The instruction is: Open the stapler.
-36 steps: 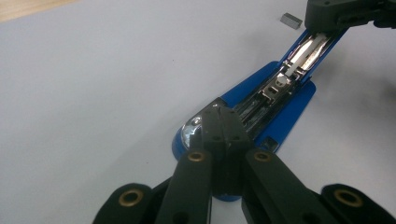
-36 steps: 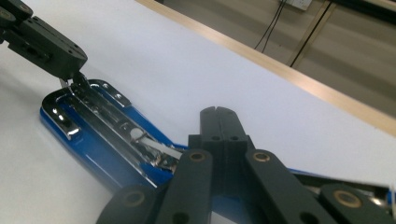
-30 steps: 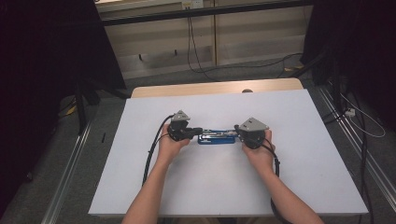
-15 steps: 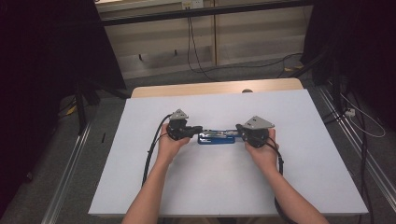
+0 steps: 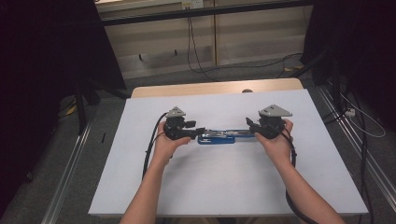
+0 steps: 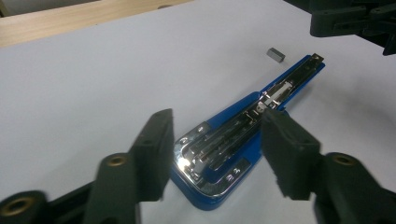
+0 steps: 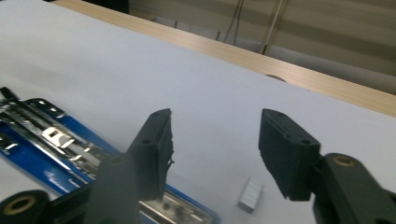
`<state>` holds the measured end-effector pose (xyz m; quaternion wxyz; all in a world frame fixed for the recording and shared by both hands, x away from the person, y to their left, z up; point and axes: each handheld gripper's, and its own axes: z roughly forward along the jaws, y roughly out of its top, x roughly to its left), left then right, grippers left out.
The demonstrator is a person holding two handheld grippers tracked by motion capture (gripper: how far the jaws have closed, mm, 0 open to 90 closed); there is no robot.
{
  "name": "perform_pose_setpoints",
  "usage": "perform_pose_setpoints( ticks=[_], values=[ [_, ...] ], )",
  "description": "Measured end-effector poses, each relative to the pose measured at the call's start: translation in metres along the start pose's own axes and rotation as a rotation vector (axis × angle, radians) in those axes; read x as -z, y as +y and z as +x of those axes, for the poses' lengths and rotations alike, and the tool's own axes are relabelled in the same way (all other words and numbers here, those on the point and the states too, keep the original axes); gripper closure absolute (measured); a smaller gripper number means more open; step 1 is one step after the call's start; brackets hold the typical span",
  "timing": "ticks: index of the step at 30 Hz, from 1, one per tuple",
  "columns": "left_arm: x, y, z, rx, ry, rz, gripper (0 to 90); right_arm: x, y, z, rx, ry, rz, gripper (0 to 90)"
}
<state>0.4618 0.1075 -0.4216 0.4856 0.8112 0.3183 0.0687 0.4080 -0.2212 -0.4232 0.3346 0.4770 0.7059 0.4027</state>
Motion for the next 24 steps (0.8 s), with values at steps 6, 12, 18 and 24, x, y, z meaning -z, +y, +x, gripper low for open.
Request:
perform_pose_setpoints(
  ticks=[6, 12, 18, 24],
  values=[
    [0.003, 0.001, 0.000, 0.020, 0.019, -0.004, 20.0, -0.006, -0.003, -0.010, -0.034, -0.030, 0.043, 28.1],
    [0.006, 0.001, 0.003, 0.026, 0.031, 0.002, 16.1, -0.014, -0.005, -0.020, -0.072, -0.048, 0.067, 22.8],
    [0.007, 0.000, 0.005, 0.024, 0.039, 0.005, 14.0, -0.023, -0.010, -0.028, -0.100, -0.065, 0.108, 18.9],
    [0.008, 0.001, 0.006, 0.022, 0.056, 0.008, 12.2, -0.028, -0.017, -0.034, -0.097, -0.083, 0.133, 18.5]
  ],
)
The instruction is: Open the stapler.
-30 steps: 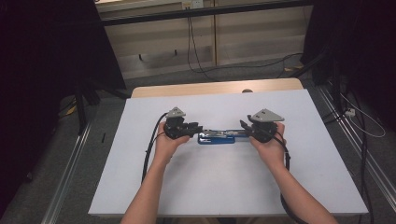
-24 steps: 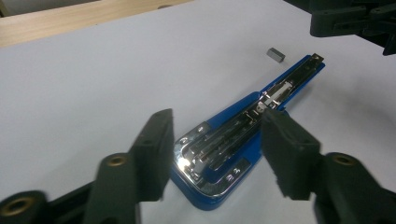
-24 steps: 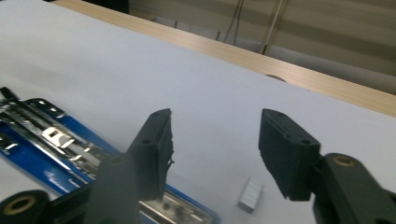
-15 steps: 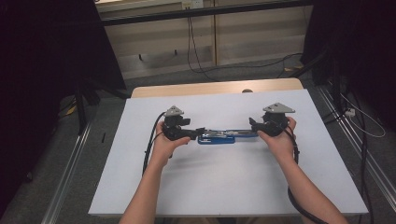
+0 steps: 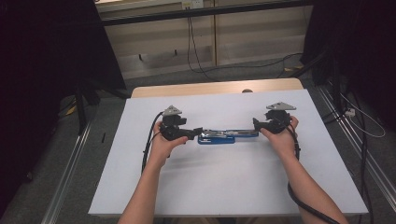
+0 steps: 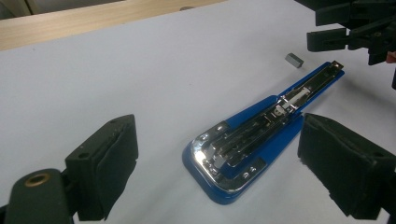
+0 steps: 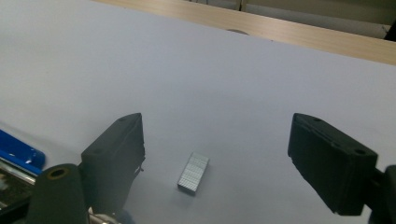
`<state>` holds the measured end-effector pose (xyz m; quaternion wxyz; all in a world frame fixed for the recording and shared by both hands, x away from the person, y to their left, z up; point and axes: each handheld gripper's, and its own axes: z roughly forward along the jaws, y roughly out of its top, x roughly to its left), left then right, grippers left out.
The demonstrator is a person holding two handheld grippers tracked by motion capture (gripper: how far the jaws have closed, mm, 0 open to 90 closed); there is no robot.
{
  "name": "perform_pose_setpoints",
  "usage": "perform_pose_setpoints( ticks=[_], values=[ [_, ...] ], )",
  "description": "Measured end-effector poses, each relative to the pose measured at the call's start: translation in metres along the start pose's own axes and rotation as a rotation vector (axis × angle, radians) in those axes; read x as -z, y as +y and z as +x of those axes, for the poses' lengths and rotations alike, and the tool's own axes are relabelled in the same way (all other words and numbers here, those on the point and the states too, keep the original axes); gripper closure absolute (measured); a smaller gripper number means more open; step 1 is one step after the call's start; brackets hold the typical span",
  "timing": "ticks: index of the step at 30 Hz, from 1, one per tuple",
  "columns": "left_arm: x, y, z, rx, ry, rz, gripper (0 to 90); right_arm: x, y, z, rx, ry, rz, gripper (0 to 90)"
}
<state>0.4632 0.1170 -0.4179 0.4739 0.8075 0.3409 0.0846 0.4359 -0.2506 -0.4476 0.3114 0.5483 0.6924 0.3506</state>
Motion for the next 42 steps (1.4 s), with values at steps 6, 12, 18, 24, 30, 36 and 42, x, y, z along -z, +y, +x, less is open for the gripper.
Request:
perform_pose_setpoints(
  ticks=[6, 12, 18, 24, 30, 36, 42],
  values=[
    [0.001, 0.000, 0.000, 0.004, 0.003, 0.003, 12.0, -0.001, -0.003, -0.007, -0.003, -0.013, 0.015, 21.9],
    [0.001, -0.001, 0.002, 0.011, 0.006, -0.001, 11.9, -0.005, -0.006, -0.009, 0.004, -0.011, 0.035, 26.4],
    [0.002, -0.001, 0.004, 0.017, 0.010, 0.002, 11.8, -0.011, -0.013, -0.011, -0.016, -0.003, 0.053, 30.6],
    [0.001, -0.002, 0.006, 0.034, -0.001, 0.003, 11.7, -0.013, -0.016, -0.013, -0.025, 0.005, 0.053, 33.0],
    [0.001, -0.002, 0.006, 0.034, 0.003, 0.006, 11.7, -0.013, -0.013, -0.009, -0.006, 0.014, 0.068, 36.2],
    [0.002, -0.002, 0.007, 0.037, 0.001, -0.001, 11.7, -0.015, -0.014, -0.005, 0.024, 0.045, 0.119, 56.5],
    [0.003, -0.002, 0.008, 0.041, 0.004, 0.002, 11.7, -0.012, -0.017, -0.008, 0.010, 0.074, 0.118, 68.9]
  ],
)
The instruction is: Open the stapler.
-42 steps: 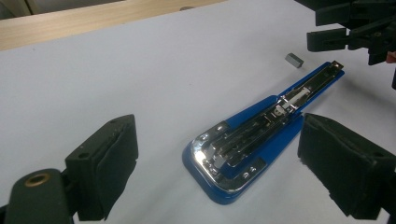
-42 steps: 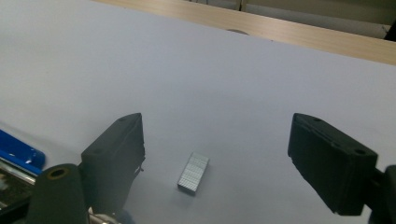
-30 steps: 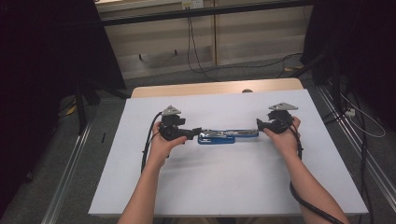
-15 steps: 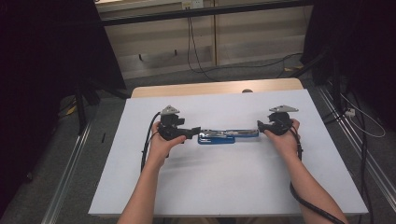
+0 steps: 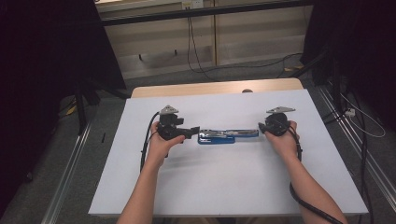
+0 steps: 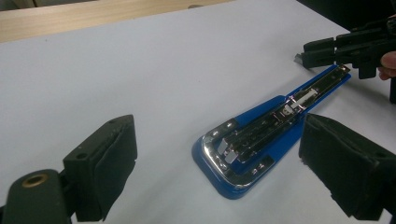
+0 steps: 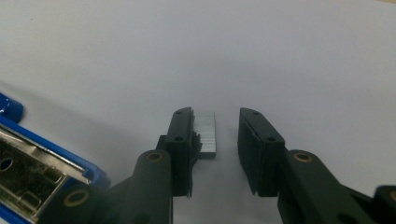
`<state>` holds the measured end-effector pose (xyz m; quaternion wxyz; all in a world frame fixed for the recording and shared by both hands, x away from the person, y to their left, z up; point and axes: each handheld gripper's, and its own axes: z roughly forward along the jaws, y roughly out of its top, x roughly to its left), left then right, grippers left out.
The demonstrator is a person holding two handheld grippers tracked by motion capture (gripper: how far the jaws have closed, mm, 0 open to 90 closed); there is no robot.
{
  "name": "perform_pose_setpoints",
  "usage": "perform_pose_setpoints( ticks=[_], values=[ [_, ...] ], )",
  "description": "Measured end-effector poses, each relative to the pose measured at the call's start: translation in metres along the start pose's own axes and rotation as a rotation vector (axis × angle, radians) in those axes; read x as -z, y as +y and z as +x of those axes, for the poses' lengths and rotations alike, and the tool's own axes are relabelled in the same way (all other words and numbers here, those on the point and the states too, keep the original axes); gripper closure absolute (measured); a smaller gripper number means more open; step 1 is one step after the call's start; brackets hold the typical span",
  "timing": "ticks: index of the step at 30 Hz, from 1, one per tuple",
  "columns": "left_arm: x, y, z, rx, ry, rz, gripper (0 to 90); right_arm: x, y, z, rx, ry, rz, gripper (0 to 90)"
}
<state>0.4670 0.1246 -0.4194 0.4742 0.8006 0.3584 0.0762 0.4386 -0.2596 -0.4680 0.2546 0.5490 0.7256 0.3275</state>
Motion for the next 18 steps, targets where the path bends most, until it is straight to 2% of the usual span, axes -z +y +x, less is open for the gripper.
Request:
perform_pose_setpoints(
  ticks=[5, 9, 11, 18],
  values=[
    [-0.0012, -0.0001, -0.0014, -0.007, -0.004, 0.010, 11.7, -0.0007, -0.0011, -0.0004, -0.012, 0.013, -0.008, 71.9],
    [-0.0008, -0.0005, -0.0014, -0.009, 0.004, 0.019, 11.6, -0.0010, -0.0008, -0.0023, -0.005, 0.038, -0.007, 79.0],
    [0.0000, -0.0008, -0.0014, -0.013, 0.007, 0.025, 11.3, -0.0009, -0.0009, -0.0043, -0.017, 0.051, -0.008, 79.2],
    [0.0020, -0.0026, -0.0002, -0.011, 0.016, 0.025, 11.3, -0.0002, -0.0011, -0.0023, -0.010, 0.042, -0.011, 79.4]
  ],
)
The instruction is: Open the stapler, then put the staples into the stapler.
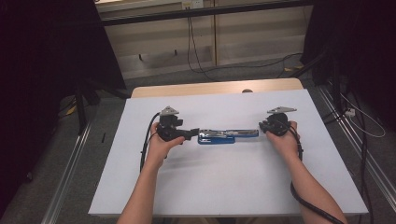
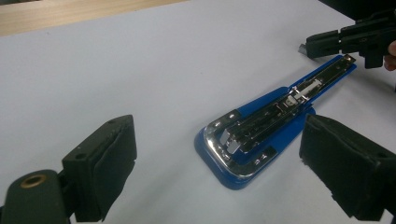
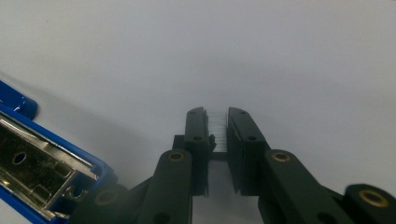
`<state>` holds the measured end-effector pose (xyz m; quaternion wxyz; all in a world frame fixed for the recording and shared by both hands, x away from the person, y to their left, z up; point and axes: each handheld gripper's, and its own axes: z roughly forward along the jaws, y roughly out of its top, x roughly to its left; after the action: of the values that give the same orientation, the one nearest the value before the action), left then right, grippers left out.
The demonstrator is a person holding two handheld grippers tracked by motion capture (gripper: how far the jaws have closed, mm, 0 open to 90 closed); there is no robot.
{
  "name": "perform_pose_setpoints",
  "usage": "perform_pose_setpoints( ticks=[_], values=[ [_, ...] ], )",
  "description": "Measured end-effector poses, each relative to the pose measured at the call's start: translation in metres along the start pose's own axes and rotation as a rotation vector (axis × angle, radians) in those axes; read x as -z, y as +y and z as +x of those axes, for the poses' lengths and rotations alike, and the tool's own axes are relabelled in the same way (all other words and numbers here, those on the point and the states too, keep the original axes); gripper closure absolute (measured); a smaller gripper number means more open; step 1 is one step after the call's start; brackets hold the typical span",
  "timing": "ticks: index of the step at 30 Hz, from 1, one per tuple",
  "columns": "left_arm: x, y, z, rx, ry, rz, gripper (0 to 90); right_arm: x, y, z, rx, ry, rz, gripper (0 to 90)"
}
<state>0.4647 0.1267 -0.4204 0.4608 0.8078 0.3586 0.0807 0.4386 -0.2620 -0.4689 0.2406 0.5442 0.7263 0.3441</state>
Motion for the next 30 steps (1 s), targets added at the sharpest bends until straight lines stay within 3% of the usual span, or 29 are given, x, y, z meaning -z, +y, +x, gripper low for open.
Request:
perform_pose_setpoints(
  ticks=[19, 24, 30],
  values=[
    [0.007, 0.000, -0.002, -0.004, 0.003, 0.006, 10.4, 0.034, 0.019, -0.002, 0.070, 0.052, -0.024, 79.4],
    [0.011, -0.001, -0.004, 0.008, -0.007, 0.005, 8.6, 0.049, 0.031, 0.007, 0.100, 0.102, -0.056, 79.4],
    [0.016, -0.005, -0.006, 0.007, -0.016, 0.005, 6.8, 0.055, 0.039, 0.020, 0.134, 0.149, -0.075, 79.4]
  ],
)
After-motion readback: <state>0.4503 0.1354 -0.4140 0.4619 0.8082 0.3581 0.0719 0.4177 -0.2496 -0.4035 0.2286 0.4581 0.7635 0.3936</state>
